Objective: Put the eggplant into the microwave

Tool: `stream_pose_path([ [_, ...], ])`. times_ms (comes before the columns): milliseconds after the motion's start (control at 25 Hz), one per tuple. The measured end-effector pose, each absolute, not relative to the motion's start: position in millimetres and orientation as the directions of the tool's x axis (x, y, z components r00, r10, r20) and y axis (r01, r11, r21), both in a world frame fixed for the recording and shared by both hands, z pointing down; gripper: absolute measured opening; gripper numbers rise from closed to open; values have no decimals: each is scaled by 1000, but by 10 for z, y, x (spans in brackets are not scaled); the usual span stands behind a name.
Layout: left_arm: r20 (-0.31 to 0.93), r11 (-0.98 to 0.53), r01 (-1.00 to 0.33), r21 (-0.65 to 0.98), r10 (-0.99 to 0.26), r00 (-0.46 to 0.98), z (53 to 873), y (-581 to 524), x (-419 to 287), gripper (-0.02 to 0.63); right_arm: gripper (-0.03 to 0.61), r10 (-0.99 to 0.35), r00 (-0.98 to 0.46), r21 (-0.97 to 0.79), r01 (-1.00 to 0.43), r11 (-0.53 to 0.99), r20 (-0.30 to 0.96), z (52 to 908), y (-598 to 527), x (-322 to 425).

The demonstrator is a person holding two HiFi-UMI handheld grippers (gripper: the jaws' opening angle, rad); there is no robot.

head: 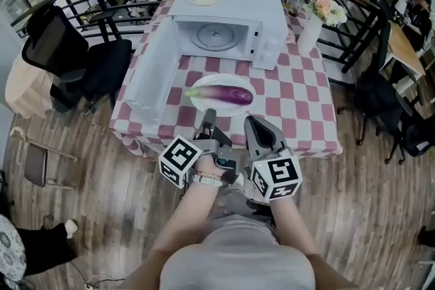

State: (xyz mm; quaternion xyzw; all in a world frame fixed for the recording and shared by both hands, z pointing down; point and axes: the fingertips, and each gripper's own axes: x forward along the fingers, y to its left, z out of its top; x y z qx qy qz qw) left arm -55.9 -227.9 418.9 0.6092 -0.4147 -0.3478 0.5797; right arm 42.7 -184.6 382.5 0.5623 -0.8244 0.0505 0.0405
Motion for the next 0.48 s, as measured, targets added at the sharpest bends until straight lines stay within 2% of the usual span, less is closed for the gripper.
stream_pose_path([
  [480,60,41,-66,997,-939,338,4243,-3102,-403,15,25,-887,-443,-57,-897,439,129,3805,-2779,633],
])
